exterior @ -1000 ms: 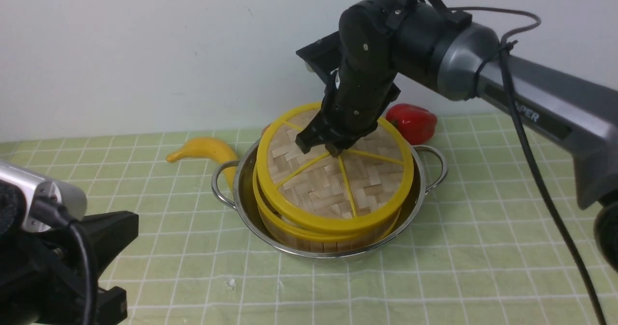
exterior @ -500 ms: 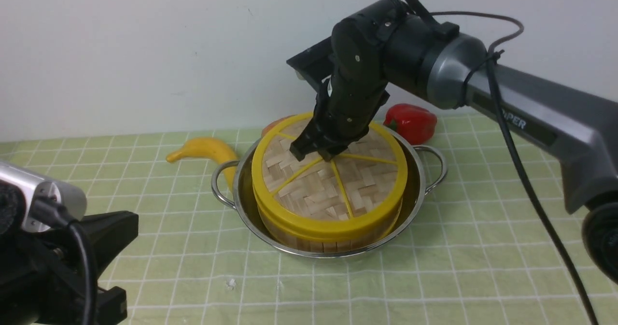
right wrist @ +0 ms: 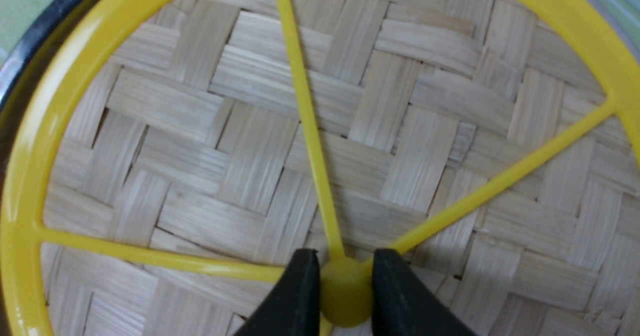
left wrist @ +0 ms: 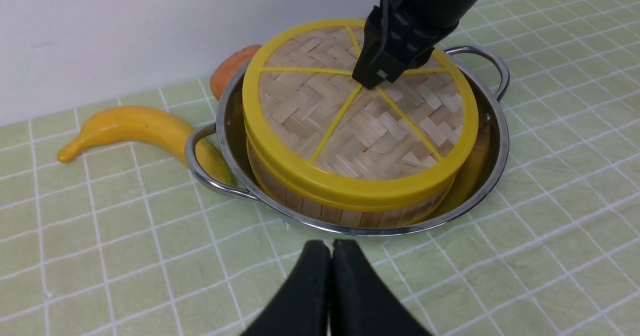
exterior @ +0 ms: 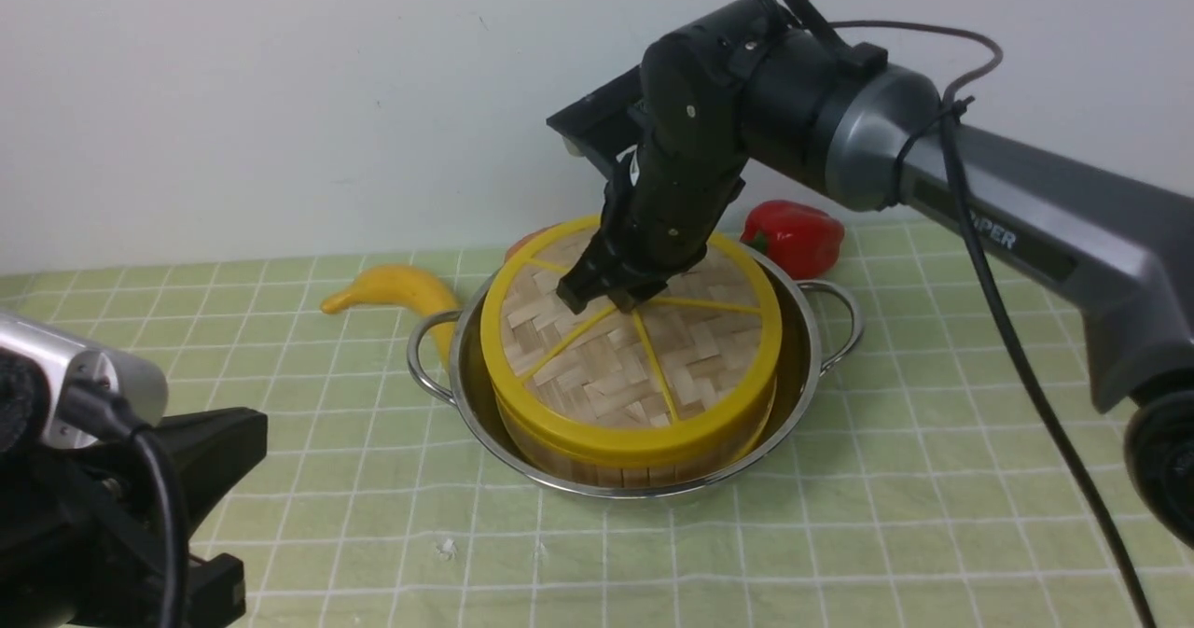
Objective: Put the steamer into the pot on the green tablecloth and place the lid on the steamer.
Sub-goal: 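Place the bamboo steamer lid onto the steamer basket in the pot with the right gripper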
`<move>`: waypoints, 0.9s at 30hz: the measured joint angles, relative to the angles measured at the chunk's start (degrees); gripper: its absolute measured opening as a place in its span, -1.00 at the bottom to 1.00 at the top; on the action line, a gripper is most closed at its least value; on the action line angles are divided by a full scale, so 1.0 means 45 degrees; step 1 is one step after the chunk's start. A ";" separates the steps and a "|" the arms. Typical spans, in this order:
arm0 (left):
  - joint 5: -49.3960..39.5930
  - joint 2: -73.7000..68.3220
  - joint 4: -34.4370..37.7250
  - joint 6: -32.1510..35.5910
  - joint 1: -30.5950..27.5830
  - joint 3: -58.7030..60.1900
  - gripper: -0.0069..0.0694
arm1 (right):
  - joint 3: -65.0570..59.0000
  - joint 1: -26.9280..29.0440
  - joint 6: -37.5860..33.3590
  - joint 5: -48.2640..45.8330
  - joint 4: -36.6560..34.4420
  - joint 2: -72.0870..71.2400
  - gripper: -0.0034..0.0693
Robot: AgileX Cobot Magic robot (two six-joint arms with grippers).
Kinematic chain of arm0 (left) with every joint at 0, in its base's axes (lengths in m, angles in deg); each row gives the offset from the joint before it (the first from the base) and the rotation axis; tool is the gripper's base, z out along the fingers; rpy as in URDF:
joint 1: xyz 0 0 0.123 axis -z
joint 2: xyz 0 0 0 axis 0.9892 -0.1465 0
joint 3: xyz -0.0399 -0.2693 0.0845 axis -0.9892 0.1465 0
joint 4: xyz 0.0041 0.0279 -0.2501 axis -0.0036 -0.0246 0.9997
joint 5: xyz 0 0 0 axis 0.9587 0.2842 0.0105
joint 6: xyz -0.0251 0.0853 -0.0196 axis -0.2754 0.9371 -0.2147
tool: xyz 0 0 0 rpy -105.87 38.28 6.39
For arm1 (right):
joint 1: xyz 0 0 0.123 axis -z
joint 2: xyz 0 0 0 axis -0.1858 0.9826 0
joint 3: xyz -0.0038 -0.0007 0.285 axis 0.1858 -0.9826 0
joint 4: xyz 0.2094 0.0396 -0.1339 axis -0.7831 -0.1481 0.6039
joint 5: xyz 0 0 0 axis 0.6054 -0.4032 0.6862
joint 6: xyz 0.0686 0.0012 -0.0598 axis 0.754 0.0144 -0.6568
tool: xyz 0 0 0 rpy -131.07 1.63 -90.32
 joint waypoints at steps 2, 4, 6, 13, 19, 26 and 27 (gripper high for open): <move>0.0000 0.0000 0.0000 0.0000 0.0000 0.0000 -0.81 | 0.0000 0.0000 -0.0013 0.0068 0.0000 0.0000 -0.50; 0.0000 0.0000 0.0000 0.0000 0.0000 0.0000 -0.81 | 0.0000 0.0000 -0.0022 0.0133 -0.0082 0.0079 -0.50; 0.0000 0.0000 0.0000 0.0012 0.0000 0.0000 -0.81 | 0.0000 0.0000 -0.0022 0.0225 -0.0082 0.0205 -0.50; 0.0000 0.0000 0.0000 0.0012 0.0000 0.0000 -0.81 | 0.0075 0.0000 -0.0027 0.0251 -0.0082 0.0254 -0.50; 0.0000 0.0000 0.0000 0.0012 0.0000 0.0000 -0.81 | 0.0075 0.0000 -0.0027 0.0223 -0.0082 0.0254 -0.50; 0.0000 0.0000 -0.0003 0.0012 0.0000 0.0000 -0.81 | 0.0319 0.0000 -0.0015 0.0142 -0.0224 0.0254 -0.16; 0.0000 0.0000 -0.0003 0.0012 0.0000 0.0000 -0.81 | 0.0503 0.0000 -0.0015 0.0050 -0.0316 0.0265 -0.07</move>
